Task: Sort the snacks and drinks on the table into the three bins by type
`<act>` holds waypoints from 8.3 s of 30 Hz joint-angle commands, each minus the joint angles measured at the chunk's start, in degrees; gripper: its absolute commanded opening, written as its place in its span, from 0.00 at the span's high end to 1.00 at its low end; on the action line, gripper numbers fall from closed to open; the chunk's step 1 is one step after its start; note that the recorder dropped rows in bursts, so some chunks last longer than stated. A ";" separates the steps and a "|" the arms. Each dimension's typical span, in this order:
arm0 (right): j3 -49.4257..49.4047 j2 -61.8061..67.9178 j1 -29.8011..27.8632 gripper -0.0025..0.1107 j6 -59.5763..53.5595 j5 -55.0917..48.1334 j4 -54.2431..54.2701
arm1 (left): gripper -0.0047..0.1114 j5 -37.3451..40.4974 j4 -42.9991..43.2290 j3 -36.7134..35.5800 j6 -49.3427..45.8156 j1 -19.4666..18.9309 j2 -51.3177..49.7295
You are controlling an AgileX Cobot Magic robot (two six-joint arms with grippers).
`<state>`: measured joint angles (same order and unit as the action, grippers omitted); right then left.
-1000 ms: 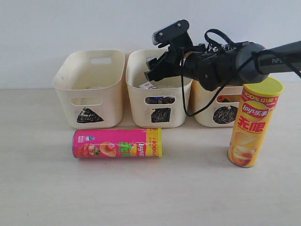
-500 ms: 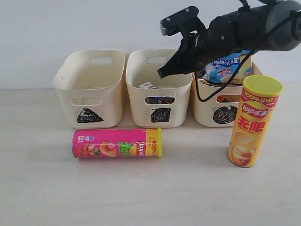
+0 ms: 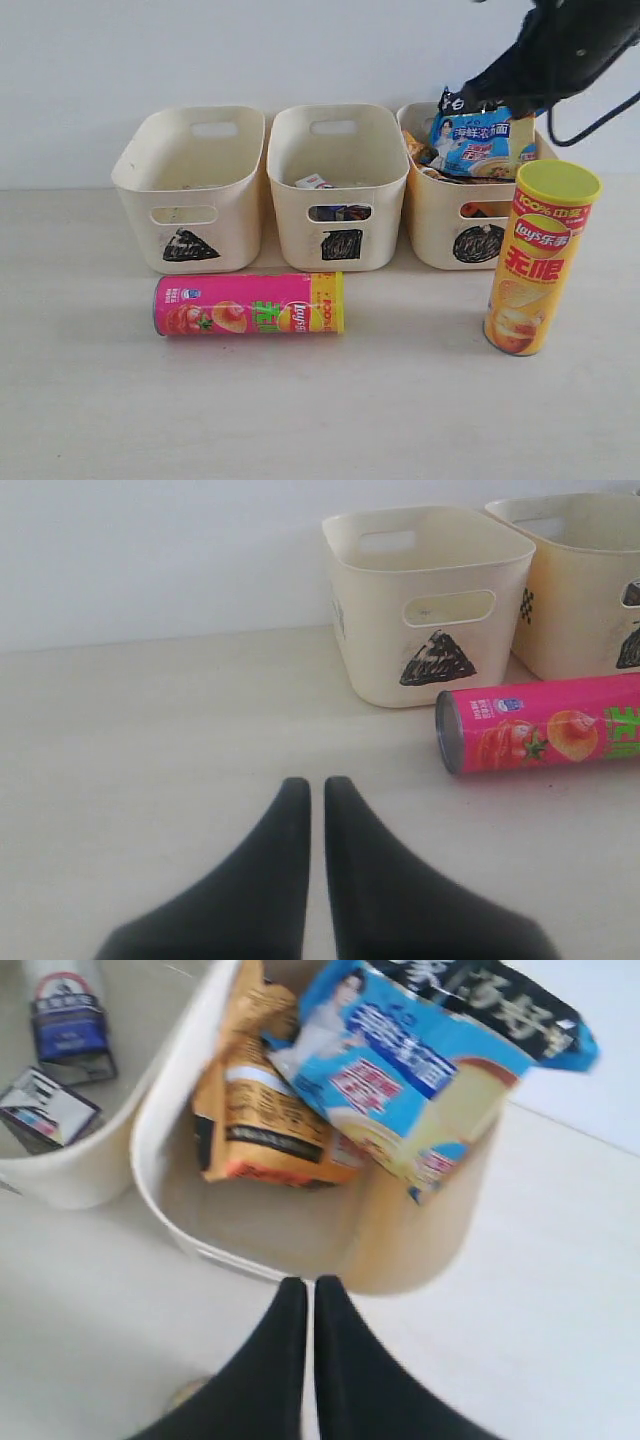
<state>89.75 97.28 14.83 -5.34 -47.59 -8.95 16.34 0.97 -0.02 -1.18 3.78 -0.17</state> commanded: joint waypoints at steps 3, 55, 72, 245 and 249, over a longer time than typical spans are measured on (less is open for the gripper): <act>-2.44 -5.23 -9.14 0.98 2.39 -7.73 -0.48 | 0.92 -0.30 0.03 0.02 0.31 -0.19 0.17; -65.58 -78.22 -12.49 0.98 -4.52 25.96 14.46 | 0.92 -0.21 0.03 0.02 0.31 -0.19 0.17; -83.55 -96.85 -12.49 0.98 3.73 26.96 9.75 | 0.92 -0.21 0.03 0.02 0.31 -0.19 0.17; -89.75 -97.28 -12.49 0.98 4.95 29.07 9.86 | 0.07 43.50 -12.50 100.36 -65.26 22.22 -126.23; -89.75 -97.28 -12.49 0.98 4.95 29.07 9.86 | 0.07 43.16 -12.50 100.36 -65.26 22.22 -127.71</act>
<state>0.27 0.25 2.72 -0.40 -18.88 1.31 59.88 -11.55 99.93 -66.74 25.70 -127.04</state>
